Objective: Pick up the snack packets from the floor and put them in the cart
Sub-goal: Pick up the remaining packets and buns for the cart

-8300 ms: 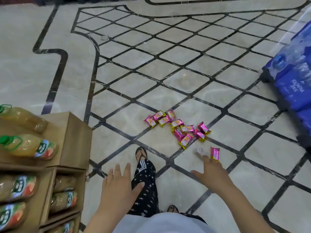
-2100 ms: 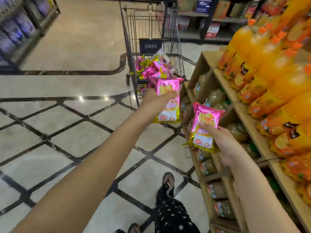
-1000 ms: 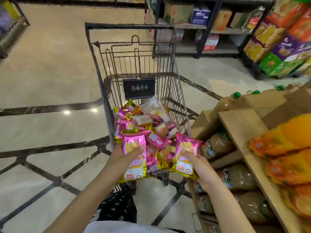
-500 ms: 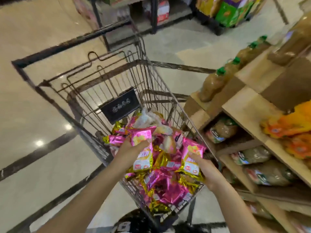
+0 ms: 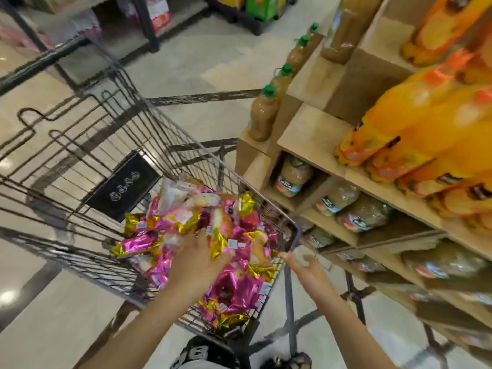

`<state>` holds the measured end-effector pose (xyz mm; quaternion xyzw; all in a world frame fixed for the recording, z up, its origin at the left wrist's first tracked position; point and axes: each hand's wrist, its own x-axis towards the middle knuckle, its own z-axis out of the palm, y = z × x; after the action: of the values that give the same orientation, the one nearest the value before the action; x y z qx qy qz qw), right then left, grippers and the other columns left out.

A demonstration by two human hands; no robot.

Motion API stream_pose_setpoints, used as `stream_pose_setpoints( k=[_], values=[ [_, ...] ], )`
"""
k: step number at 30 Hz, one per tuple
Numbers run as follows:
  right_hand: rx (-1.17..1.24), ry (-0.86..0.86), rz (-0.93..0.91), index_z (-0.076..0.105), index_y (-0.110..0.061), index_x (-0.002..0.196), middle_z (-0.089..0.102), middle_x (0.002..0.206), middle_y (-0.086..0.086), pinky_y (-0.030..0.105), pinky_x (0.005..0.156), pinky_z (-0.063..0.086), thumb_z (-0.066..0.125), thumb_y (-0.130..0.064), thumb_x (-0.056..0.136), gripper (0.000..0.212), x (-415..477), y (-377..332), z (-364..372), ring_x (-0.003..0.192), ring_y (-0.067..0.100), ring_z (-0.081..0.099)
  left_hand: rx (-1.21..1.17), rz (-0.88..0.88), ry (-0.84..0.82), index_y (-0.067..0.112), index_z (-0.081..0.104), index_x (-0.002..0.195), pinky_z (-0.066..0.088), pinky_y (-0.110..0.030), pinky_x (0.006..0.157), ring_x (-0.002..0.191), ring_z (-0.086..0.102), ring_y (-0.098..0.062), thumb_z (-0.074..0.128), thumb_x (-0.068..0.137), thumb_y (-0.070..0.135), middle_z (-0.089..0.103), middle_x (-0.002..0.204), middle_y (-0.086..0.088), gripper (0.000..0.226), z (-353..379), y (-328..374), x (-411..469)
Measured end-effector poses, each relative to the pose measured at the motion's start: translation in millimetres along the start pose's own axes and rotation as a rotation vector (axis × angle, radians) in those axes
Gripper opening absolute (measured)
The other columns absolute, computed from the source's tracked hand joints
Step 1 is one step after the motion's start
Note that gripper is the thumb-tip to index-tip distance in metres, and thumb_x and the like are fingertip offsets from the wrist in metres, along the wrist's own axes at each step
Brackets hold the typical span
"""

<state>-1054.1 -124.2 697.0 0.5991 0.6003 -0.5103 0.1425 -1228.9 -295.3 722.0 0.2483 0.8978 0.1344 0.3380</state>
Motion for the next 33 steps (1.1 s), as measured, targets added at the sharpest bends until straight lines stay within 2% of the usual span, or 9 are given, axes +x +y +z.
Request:
stream_pose_setpoints(
  k=[2, 4, 7, 10, 13, 17, 22, 25, 33],
  values=[
    [-0.137, 0.077, -0.060, 0.025, -0.009, 0.151, 0.036, 0.153, 0.014, 0.039, 0.104, 0.038, 0.062, -0.066, 0.080, 0.097, -7.7, 26.0, -20.2, 0.137, 0.031, 0.040, 0.163, 0.076, 0.031, 0.016, 0.011, 0.156, 0.023, -0.045, 0.118, 0.147, 0.019, -0.031, 0.040, 0.085, 0.075, 0.021, 0.160, -0.014, 0.096, 17.2, 19.7, -12.9],
    [-0.340, 0.160, -0.124, 0.025, -0.011, 0.151, 0.036, 0.152, 0.013, 0.040, 0.106, 0.038, 0.058, -0.073, 0.077, 0.101, -15.4, 50.9, -43.1, 0.138, 0.031, 0.037, 0.302, 0.136, 0.049, 0.017, 0.008, 0.156, 0.019, -0.045, 0.120, 0.149, 0.013, -0.032, 0.037, 0.088, 0.073, 0.015, 0.161, -0.015, 0.093, 31.0, 46.4, -26.8],
    [-0.580, 0.303, -0.233, 0.030, -0.014, 0.147, 0.041, 0.146, 0.010, 0.037, 0.103, 0.041, 0.051, -0.077, 0.079, 0.095, -30.5, 84.5, -78.5, 0.133, 0.029, 0.040, 0.465, 0.217, 0.068, 0.019, 0.006, 0.157, 0.016, -0.045, 0.120, 0.150, 0.008, -0.032, 0.033, 0.090, 0.073, 0.011, 0.162, -0.013, 0.090, 51.4, 86.1, -51.0],
    [-0.661, 0.430, -0.266, 0.028, -0.017, 0.147, 0.041, 0.146, 0.009, 0.036, 0.104, 0.041, 0.048, -0.076, 0.081, 0.091, -46.5, 129.3, -124.4, 0.132, 0.028, 0.040, 0.566, 0.277, 0.048, 0.018, 0.005, 0.156, 0.014, -0.045, 0.121, 0.150, 0.009, -0.032, 0.032, 0.089, 0.074, 0.011, 0.163, -0.012, 0.091, 85.9, 134.6, -78.5],
    [-0.613, 0.470, -0.208, 0.027, -0.018, 0.147, 0.042, 0.144, 0.007, 0.037, 0.103, 0.042, 0.049, -0.075, 0.082, 0.089, -60.5, 186.5, -168.7, 0.131, 0.028, 0.041, 0.679, 0.346, -0.021, 0.019, 0.005, 0.156, 0.013, -0.046, 0.121, 0.149, 0.009, -0.035, 0.031, 0.091, 0.072, 0.011, 0.162, -0.015, 0.088, 129.4, 183.3, -108.7],
    [-0.536, 0.530, -0.061, 0.023, -0.016, 0.149, 0.044, 0.141, 0.008, 0.038, 0.099, 0.043, 0.047, -0.075, 0.083, 0.091, -85.1, 268.3, -220.3, 0.129, 0.029, 0.042, 0.758, 0.454, -0.097, 0.020, 0.007, 0.156, 0.020, -0.047, 0.118, 0.147, 0.016, -0.035, 0.034, 0.091, 0.071, 0.018, 0.160, -0.013, 0.087, 189.7, 243.0, -142.6],
    [-0.361, 0.609, 0.129, 0.013, -0.015, 0.154, 0.037, 0.149, 0.010, 0.038, 0.102, 0.041, 0.044, -0.076, 0.083, 0.099, -122.7, 355.0, -263.1, 0.135, 0.030, 0.036, 0.818, 0.661, -0.185, 0.022, 0.004, 0.156, 0.015, -0.049, 0.120, 0.150, 0.007, -0.034, 0.034, 0.091, 0.071, 0.008, 0.163, -0.013, 0.087, 251.3, 313.6, -180.0],
    [-0.217, 0.662, 0.218, 0.013, -0.014, 0.154, 0.033, 0.152, 0.011, 0.039, 0.105, 0.036, 0.047, -0.073, 0.084, 0.097, -148.4, 393.7, -275.8, 0.138, 0.030, 0.033, 0.878, 0.780, -0.201, 0.023, 0.002, 0.157, 0.012, -0.047, 0.121, 0.150, 0.005, -0.032, 0.032, 0.091, 0.072, 0.005, 0.164, -0.012, 0.087, 279.8, 349.7, -201.8],
    [0.058, 0.699, 0.410, 0.017, -0.015, 0.152, 0.041, 0.144, 0.010, 0.038, 0.100, 0.041, 0.050, -0.074, 0.082, 0.098, -171.1, 447.7, -288.7, 0.131, 0.029, 0.040, 1.009, 1.068, -0.261, 0.023, 0.002, 0.156, 0.016, -0.048, 0.120, 0.150, 0.011, -0.032, 0.033, 0.090, 0.073, 0.011, 0.163, -0.012, 0.088, 331.5, 416.2, -230.4]
  ],
)
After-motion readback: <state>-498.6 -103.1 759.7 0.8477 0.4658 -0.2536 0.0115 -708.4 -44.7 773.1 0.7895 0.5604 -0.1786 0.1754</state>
